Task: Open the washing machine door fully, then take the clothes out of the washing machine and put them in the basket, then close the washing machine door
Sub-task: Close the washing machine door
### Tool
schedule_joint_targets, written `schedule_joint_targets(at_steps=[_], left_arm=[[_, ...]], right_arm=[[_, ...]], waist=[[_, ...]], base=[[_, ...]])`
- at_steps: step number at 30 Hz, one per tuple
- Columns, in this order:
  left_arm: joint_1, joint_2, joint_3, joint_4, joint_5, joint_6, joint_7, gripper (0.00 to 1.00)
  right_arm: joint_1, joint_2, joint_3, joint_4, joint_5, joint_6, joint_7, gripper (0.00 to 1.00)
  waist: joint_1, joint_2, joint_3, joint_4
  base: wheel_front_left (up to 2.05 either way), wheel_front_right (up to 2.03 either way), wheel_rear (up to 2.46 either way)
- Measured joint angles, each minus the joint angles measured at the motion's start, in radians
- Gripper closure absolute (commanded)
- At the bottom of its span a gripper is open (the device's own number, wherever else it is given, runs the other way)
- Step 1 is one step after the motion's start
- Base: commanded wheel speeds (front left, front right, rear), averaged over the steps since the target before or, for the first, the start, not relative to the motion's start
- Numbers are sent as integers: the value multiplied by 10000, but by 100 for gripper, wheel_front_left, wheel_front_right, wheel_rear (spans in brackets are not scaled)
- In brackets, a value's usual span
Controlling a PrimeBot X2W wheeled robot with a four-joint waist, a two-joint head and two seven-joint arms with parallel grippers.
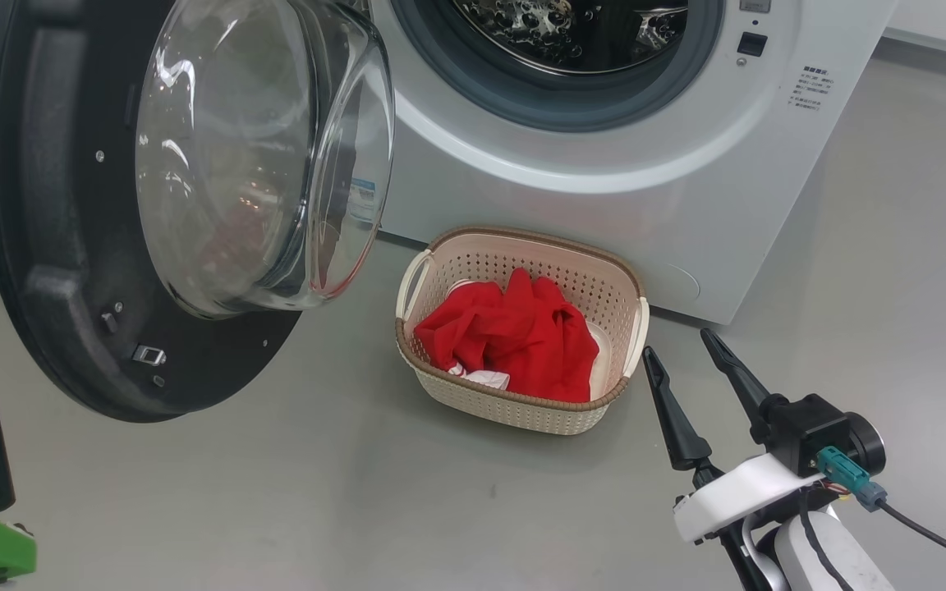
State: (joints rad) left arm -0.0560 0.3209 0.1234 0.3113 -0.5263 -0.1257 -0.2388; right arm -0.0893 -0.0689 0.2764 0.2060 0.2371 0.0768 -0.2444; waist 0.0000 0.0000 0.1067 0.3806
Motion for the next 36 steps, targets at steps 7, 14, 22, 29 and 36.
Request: schedule_joint_targets(at_steps=[7, 14, 22, 29, 36], left_arm=[[-1, 0, -54, 44, 0, 0, -4, 0], [-3, 4, -56, 96, 29, -2, -13, 0], [-6, 8, -56, 148, 29, -2, -19, 0], [-7, 58, -253, 153, 29, -25, -88, 100], [-10, 109, -249, 132, 79, -25, -88, 100]], right_arm=[[0, 10, 0, 0, 0, 0, 0, 0], [0, 17, 0, 2, 0, 0, 0, 0], [0, 19, 0, 2, 0, 0, 0, 0], [0, 23, 0, 2, 0, 0, -2, 0], [0, 23, 2, 2, 0, 0, -2, 0]], waist=[[0, 0, 1, -2], [0, 0, -10, 7], [0, 0, -12, 13], [0, 0, -13, 4], [0, 0, -6, -5]], base=[[0, 0, 0], [0, 0, 0], [0, 0, 0], [0, 0, 0], [0, 0, 0]])
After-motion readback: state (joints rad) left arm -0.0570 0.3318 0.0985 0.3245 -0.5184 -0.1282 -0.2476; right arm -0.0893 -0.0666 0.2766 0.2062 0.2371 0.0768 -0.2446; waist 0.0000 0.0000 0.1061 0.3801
